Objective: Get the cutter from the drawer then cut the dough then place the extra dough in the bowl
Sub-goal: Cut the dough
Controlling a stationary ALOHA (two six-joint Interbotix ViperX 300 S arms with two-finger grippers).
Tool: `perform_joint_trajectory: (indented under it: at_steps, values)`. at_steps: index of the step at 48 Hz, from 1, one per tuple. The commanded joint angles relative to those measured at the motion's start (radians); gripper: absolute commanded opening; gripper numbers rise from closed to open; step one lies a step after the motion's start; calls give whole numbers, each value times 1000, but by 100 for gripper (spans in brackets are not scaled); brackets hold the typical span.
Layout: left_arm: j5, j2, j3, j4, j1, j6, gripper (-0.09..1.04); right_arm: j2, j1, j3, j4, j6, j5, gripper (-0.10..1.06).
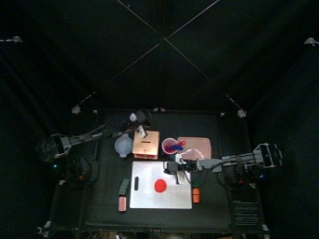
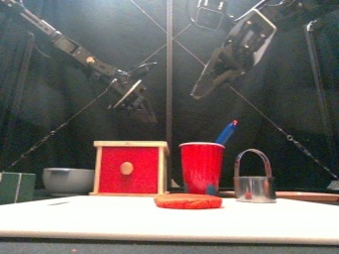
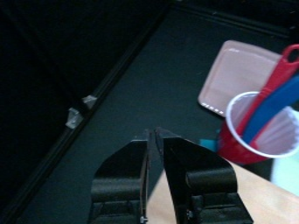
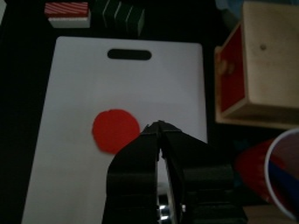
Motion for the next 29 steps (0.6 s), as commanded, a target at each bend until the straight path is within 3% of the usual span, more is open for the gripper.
perform_joint_trajectory:
  at_steps: [1,16,29]
  values:
    - [-147,-57,52,-18,-72,2,57,-46,-3,12,8,-3,40,23]
    - [-480,-75,224,-29,-236,0,57,-57,3,11,9,-6,184,33]
    - [-617,-77,305,-29,-291,0,57,-46,14,11,-5,-6,204,60]
